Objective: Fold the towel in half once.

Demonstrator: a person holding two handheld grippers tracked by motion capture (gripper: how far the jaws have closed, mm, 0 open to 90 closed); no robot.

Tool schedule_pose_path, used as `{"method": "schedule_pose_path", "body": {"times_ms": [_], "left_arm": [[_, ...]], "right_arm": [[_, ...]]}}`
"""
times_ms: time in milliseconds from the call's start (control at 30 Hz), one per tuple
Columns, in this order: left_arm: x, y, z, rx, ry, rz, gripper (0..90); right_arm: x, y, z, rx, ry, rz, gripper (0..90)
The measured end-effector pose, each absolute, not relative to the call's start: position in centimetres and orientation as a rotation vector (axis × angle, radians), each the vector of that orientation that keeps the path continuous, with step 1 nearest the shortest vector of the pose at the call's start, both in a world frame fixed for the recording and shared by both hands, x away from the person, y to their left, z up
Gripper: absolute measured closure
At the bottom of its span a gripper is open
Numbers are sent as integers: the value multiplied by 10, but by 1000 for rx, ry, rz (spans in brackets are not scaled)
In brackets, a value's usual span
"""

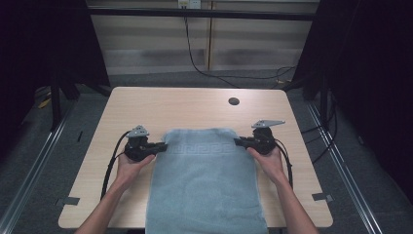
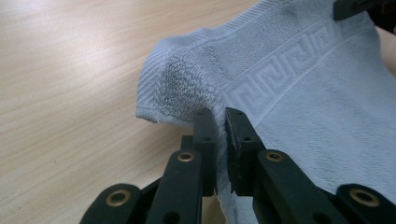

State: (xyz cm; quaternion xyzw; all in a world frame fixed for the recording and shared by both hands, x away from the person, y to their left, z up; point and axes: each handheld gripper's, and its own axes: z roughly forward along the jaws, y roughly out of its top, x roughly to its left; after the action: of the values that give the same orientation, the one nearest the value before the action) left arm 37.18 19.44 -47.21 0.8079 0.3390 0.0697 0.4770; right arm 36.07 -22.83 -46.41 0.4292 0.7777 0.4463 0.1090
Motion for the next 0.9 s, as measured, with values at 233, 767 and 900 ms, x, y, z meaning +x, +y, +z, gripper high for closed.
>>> {"method": "schedule_pose_path", "body": {"times_ms": [233,767,900], "left_arm": [[387,208,-443,1909,834,181,837],[409,214,-382,1735,830,233,836],[416,213,-362,1733,816,276,836]], "right_arm": [[371,-222,-438,1215,2259,1352,837],[396,-234,-360,1146,2110,1447,839],[406,-236,-341,1141,2088,1445,840]]}}
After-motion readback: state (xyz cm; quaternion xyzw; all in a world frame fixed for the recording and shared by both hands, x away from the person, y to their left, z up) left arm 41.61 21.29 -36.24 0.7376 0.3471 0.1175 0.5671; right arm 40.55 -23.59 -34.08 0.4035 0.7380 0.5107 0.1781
